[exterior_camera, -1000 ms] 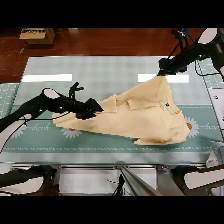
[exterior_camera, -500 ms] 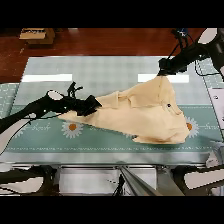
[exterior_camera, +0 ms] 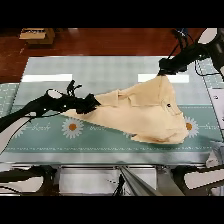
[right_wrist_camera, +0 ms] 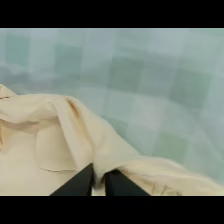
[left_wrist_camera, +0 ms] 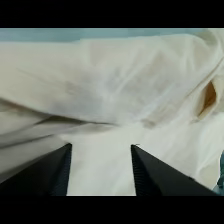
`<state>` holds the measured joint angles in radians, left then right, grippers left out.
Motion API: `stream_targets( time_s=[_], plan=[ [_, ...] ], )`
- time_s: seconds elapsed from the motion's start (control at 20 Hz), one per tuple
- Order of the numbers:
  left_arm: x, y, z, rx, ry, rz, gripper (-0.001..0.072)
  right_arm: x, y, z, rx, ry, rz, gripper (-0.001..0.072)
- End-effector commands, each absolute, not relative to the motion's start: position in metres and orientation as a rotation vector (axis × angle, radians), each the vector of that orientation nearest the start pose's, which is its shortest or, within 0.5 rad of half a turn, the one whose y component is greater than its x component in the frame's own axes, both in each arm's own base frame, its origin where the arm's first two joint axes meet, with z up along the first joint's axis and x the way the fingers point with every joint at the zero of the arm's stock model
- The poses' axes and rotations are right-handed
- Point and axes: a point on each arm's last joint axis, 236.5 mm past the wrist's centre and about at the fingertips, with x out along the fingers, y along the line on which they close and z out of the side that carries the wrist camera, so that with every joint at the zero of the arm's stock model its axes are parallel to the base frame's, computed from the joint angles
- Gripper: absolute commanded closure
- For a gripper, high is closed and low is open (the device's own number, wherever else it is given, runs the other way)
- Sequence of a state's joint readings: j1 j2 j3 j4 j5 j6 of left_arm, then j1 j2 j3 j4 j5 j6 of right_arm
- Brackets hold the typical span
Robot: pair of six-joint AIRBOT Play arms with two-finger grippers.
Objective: Fold the shirts.
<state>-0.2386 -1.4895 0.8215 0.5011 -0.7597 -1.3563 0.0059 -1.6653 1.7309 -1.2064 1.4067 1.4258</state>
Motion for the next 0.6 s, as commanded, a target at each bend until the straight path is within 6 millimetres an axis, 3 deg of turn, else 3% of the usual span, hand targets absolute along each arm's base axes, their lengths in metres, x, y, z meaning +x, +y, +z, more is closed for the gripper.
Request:
stream_targets(
  time_s=[0.0,0.05,0.1,0.2,0.3,0.45,0.55],
  plan=[
    [0.333,-0.235,-0.064,-0.793,1.397,-0.533,0.0155,0.454,0.077,0.047,0.092,1.333,0.415,0.0450],
    [0.333,-0.228,-0.050,-0.787,1.383,-0.576,0.0155,0.454,0.063,0.051,0.095,1.328,0.386,0.0433],
    [0.334,-0.218,-0.037,-0.790,1.363,-0.596,0.0155,0.450,0.038,0.053,0.069,1.341,0.326,0.0334],
    [0.334,-0.185,-0.020,-0.752,1.327,-0.576,0.0156,0.430,-0.035,0.057,0.040,1.399,0.127,0.0276],
    [0.324,-0.153,-0.013,-0.700,1.338,-0.537,0.0156,0.399,-0.080,0.057,0.163,1.450,0.036,0.0269],
    [0.294,-0.127,-0.019,-0.646,1.420,-0.514,0.0155,0.332,-0.108,0.035,0.437,1.511,-0.005,0.0268],
    [0.283,-0.120,-0.030,-0.654,1.447,-0.486,0.0155,0.293,-0.106,0.012,0.580,1.514,-0.017,0.0228]
  ],
)
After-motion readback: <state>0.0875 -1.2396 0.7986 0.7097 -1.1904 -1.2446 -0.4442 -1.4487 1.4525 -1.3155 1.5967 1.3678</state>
